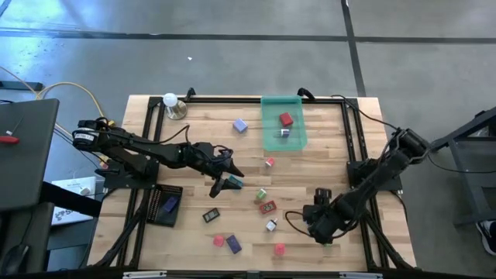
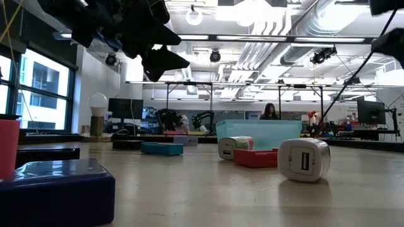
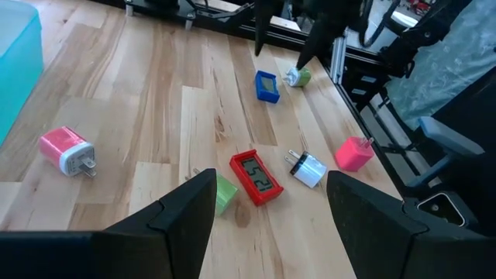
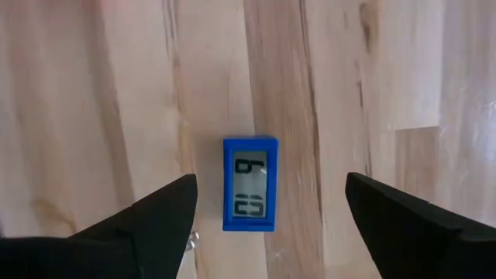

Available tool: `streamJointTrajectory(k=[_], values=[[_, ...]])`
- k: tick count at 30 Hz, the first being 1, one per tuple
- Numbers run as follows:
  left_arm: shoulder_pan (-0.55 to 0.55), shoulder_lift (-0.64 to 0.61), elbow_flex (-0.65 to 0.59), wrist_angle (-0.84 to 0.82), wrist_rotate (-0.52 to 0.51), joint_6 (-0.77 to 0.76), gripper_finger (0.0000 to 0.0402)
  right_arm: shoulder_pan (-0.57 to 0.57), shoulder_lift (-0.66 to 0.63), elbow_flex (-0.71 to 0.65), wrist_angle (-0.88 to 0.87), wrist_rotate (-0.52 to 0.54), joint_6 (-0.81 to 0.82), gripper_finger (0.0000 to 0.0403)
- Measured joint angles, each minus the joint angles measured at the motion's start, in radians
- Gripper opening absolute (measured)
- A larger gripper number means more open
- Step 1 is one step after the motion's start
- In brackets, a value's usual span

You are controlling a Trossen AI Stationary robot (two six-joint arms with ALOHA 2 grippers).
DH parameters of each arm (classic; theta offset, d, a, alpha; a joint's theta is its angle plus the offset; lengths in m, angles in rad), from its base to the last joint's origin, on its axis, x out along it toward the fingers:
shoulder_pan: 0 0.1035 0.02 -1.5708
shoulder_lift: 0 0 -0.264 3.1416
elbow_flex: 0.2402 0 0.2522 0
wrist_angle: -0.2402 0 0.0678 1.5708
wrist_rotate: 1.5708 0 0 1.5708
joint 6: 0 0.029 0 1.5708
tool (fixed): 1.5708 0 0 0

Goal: Pick & Place Office items
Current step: Put the top blue digital timer into the black bin

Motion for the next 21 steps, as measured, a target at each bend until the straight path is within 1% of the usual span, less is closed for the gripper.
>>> streamJointTrajectory(k=[11, 14, 21], values=[[0.000, 0.000, 0.000, 0.004, 0.000, -0.002, 0.0239, -0.002, 0.182, 0.000, -0.026, -0.155, -0.002, 0.0316], [0.000, 0.000, 0.000, 0.008, 0.000, -0.002, 0.0239, -0.002, 0.219, 0.000, -0.016, -0.159, -0.009, 0.0316], [0.000, 0.000, 0.000, 0.009, -0.023, -0.002, 0.0239, -0.002, 0.226, 0.001, -0.003, -0.145, -0.029, 0.0315]])
